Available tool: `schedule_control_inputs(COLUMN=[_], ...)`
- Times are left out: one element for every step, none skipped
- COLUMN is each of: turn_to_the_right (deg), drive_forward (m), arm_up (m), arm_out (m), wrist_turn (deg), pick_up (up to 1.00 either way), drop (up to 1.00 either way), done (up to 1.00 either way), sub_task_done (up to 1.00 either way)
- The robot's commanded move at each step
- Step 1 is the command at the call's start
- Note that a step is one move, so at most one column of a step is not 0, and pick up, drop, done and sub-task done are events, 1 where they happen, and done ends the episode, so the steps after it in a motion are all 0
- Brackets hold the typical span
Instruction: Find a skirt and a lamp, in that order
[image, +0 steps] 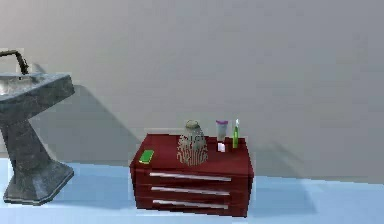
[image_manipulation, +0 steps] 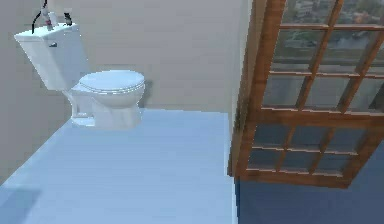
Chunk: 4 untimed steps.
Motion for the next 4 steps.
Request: schedule_control_inputs(turn_to_the_right=[-9.0,0.0,9.0,0.0], drive_forward=[0.00,0.40,0.00,0.00], arm_up=[0.00,0.00,0.00,0.00], arm_out=[0.00,0.00,0.00,0.00], wrist_turn=[0.0,0.0,0.0,0.0], pick_up=[0.00,0.00,0.00,0.00], drop=[0.00,0.00,0.00,0.00], done=[0.00,0.00,0.00,0.00], sub_task_done=[0.00,0.00,0.00,1.00])
